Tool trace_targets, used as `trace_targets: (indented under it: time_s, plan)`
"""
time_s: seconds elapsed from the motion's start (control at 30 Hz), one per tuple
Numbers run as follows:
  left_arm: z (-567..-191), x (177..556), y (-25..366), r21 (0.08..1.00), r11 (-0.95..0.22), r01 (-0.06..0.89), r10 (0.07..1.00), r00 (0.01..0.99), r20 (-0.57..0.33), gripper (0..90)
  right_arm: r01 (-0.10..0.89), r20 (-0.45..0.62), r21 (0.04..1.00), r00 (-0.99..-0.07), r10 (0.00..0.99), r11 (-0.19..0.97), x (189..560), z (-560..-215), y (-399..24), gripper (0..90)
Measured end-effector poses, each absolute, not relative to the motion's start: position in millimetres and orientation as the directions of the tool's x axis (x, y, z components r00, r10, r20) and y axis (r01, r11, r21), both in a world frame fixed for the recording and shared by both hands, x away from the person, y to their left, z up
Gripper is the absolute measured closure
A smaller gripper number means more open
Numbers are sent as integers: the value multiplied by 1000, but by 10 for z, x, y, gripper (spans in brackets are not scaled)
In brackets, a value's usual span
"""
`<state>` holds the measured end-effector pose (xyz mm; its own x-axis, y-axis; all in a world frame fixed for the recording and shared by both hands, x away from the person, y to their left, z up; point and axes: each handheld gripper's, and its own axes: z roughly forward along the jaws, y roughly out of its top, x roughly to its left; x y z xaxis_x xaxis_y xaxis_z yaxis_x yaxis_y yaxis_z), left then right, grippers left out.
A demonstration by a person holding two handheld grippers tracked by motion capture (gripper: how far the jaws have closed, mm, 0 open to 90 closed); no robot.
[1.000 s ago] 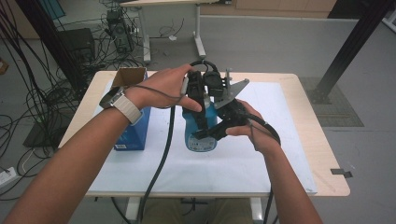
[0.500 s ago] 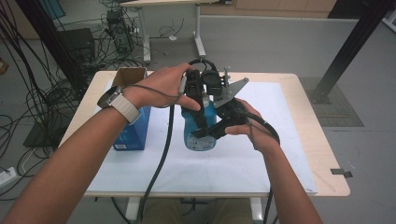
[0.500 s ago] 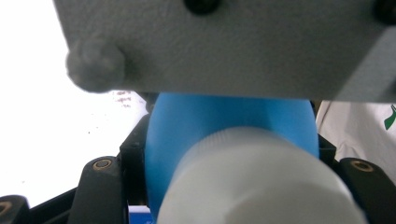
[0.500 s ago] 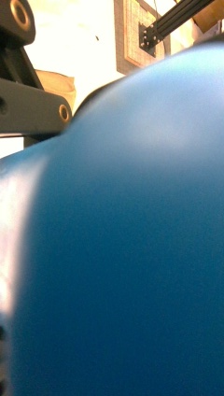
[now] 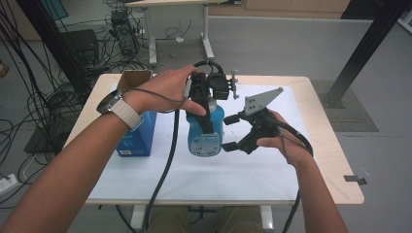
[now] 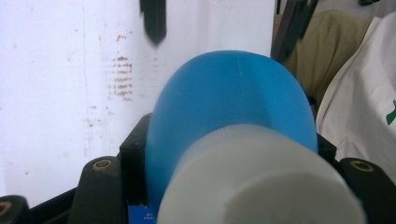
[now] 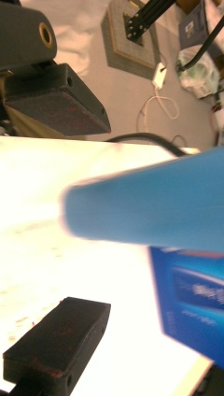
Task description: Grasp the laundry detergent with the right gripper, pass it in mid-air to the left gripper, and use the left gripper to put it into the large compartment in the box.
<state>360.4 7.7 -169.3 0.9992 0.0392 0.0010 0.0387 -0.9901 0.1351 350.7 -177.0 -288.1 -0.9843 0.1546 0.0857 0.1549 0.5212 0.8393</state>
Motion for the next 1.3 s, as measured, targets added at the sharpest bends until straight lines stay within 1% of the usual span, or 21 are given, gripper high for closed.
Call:
trace_targets:
  time_s: [0.13, 0.3, 0.4, 0.47, 0.53, 0.57, 0.8, 1.13, 1.3]
  plan:
    - [-1689, 3615, 107, 131, -990, 59, 61, 998, 9, 381, 191, 81, 778, -975, 206, 598, 3484, -2878, -1942, 108]
    - [-1681, 3619, 158, 122, -989, 89, 93, 995, 27, 380, 256, 69, 668, -956, 285, 699, 3486, -2858, -2096, 86]
    - [-1665, 3632, 194, 112, -987, 113, 118, 992, 41, 380, 291, 52, 609, -943, 329, 738, 3503, -2819, -2177, 84]
    - [-1651, 3632, 214, 105, -986, 128, 134, 989, 56, 380, 300, 43, 583, -939, 340, 755, 3501, -2789, -2206, 84]
    - [-1636, 3630, 233, 99, -981, 166, 173, 983, 67, 380, 317, 22, 546, -931, 365, 775, 3506, -2739, -2257, 74]
    - [-1626, 3631, 249, 100, -978, 182, 190, 979, 72, 380, 326, 9, 535, -925, 380, 779, 3506, -2720, -2282, 62]
    - [-1595, 3616, 323, 99, -962, 255, 265, 957, 114, 379, 377, -15, 457, -902, 431, 805, 3516, -2623, -2438, 65]
    - [-1525, 3606, 330, 107, -928, 357, 369, 920, 132, 377, 458, -50, 336, -864, 501, 823, 3550, -2577, -2547, 84]
    - [-1442, 3614, 335, 115, -905, 410, 423, 897, 126, 377, 508, -26, 288, -843, 537, 812, 3576, -2603, -2617, 88]
